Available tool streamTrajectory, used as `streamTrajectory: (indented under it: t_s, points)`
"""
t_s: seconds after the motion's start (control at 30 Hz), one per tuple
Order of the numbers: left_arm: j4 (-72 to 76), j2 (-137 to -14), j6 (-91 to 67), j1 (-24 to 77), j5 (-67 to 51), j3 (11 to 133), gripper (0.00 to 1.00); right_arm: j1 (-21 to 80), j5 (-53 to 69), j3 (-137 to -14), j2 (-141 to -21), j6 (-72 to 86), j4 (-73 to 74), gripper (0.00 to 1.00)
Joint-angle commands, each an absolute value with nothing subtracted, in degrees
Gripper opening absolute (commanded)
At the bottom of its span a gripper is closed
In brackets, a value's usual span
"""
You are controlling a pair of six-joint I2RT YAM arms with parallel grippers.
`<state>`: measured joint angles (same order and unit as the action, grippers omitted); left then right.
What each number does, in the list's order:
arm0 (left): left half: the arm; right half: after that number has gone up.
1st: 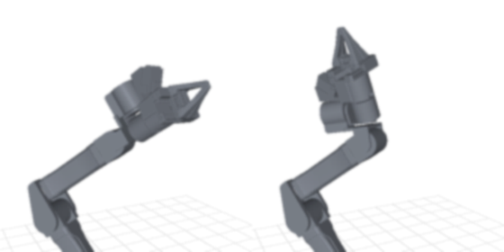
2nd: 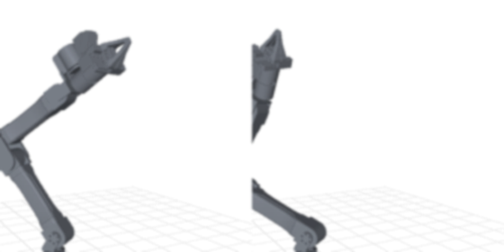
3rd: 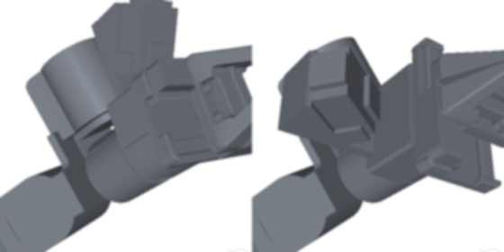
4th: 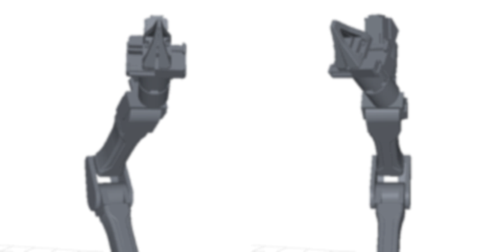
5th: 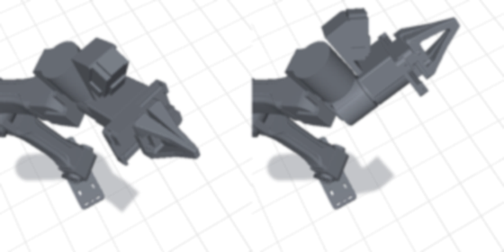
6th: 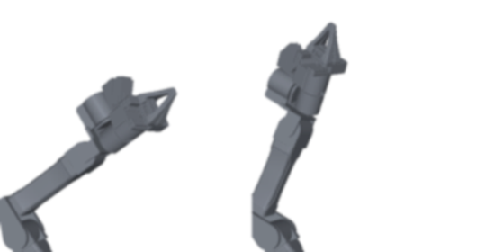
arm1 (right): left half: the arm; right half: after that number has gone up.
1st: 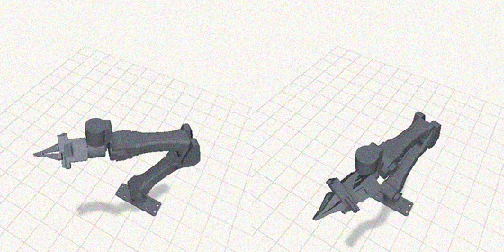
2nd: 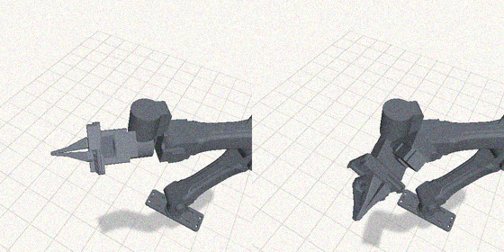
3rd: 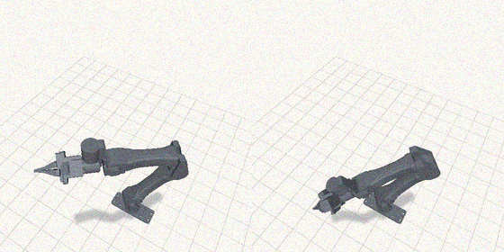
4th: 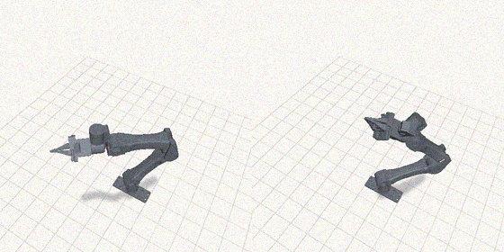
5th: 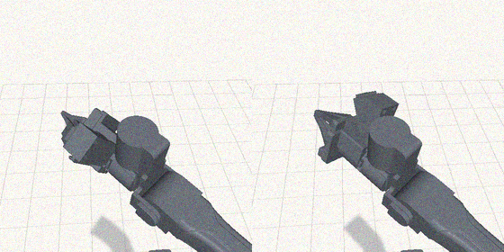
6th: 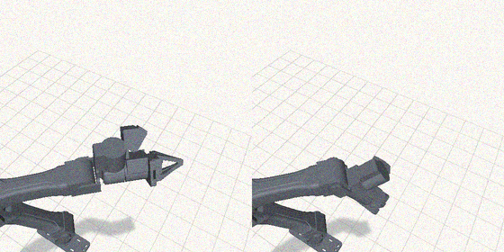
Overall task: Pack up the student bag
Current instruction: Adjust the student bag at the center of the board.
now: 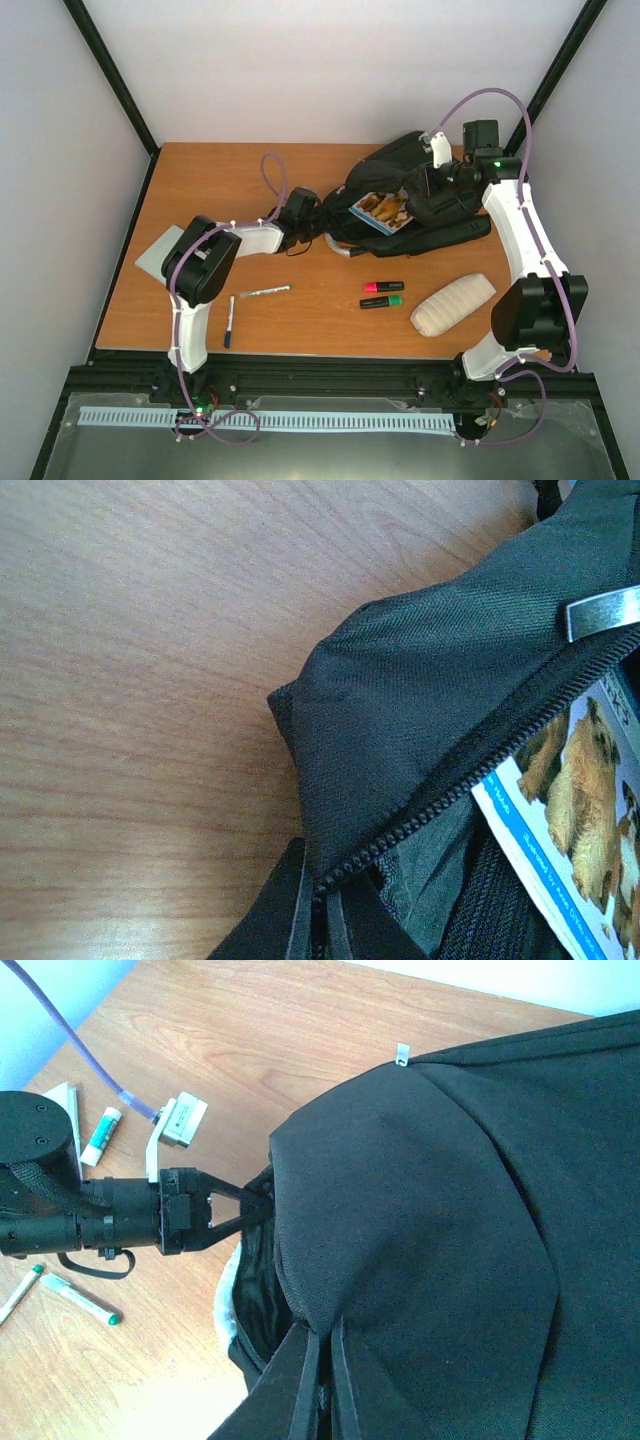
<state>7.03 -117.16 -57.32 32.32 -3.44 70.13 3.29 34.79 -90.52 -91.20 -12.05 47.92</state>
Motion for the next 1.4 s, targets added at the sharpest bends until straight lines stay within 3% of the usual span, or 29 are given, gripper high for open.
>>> streamTrajectory:
  t_s: [0.0, 0.3, 0.5, 0.6, 0.73, 0.83, 1.2, 1.37]
  points:
    - [5.37, -115.15, -58.60, 29.98, 0.84, 64.96, 0.01, 1.61, 37.25, -89.55, -87.15, -11.18, 42.14, 0.03]
    - [14.59, -101.16, -64.99, 30.25, 6.47, 50.98, 0.01, 6.42, 34.06, -81.55, -91.36, -14.55, 40.09, 0.03]
    - [15.99, -102.19, -67.09, 31.22, 4.99, 49.33, 0.01, 7.55, 31.40, -81.24, -95.37, -16.15, 40.21, 0.04]
    - [18.94, -104.43, -69.94, 31.66, 3.23, 49.22, 0.01, 8.30, 31.15, -78.22, -96.11, -16.99, 39.66, 0.14]
    - [20.13, -104.67, -70.30, 31.99, 3.11, 49.48, 0.01, 11.67, 29.54, -73.59, -96.56, -21.33, 39.57, 0.42]
    - [18.35, -102.94, -70.20, 31.99, 4.95, 49.42, 0.01, 15.20, 28.54, -72.93, -96.67, -23.47, 39.64, 0.55]
    - [14.15, -104.25, -70.11, 32.12, 6.46, 53.09, 0.01, 21.26, 23.16, -78.75, -102.01, -21.76, 40.49, 0.70]
    - [12.06, -105.37, -68.68, 32.17, 7.45, 55.78, 0.01, 21.54, 26.32, -74.72, -98.44, -21.53, 36.89, 0.71]
